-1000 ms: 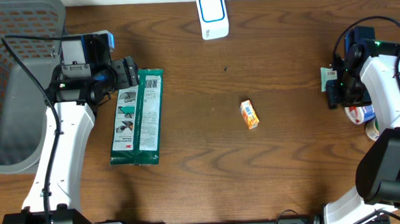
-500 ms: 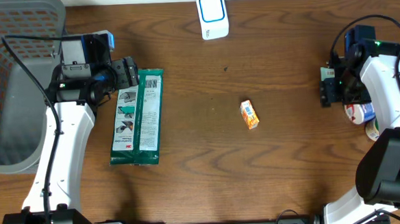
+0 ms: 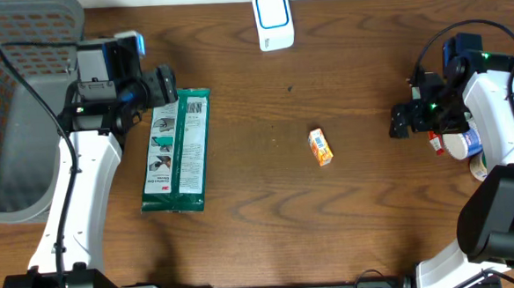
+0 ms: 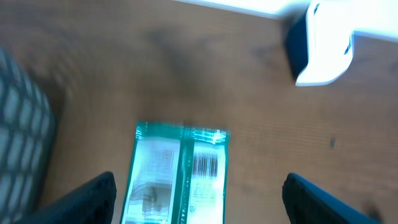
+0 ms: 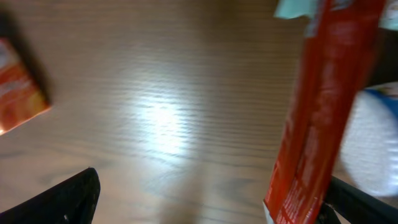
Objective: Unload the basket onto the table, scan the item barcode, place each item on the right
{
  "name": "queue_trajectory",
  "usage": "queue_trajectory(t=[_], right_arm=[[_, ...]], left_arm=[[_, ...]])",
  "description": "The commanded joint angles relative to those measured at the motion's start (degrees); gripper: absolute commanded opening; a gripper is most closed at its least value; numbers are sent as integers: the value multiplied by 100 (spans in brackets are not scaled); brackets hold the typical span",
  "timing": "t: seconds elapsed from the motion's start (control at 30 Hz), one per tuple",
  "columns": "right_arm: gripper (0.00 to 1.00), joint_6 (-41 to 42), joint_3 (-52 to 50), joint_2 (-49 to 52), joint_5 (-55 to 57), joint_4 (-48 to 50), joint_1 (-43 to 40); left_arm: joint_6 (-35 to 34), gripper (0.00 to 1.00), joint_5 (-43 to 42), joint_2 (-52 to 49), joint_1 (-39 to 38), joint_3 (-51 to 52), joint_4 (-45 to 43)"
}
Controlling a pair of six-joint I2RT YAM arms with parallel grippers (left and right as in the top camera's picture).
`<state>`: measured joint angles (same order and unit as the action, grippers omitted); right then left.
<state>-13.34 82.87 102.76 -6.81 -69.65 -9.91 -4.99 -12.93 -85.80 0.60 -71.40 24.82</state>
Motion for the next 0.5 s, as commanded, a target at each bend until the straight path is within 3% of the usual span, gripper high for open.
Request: queue_trajectory(t=[0.0,0.1,0.2,0.27,0.47], right_arm=[[99,-787,348,-164,-1095,-354,-46],[99,-1320,483,-278,-2009,-634,-140],[99,-1858,503,-433,-3021,-807,-372],[99,-2210,503,-520,-3687,-946,-562],[98,-3073,503,-579,-5359,-1458,-874]], left_arm=[[-162,84,-514,17,-4,-83,-328],[-149,84,-1847,15,-4,-83,-389],[-153,91,-3344,-39,-111,-83,-629],[-155,97,-3869,-105,-258,-83,-807],[-175,96,-4802,-293,-925,-83,-1132]])
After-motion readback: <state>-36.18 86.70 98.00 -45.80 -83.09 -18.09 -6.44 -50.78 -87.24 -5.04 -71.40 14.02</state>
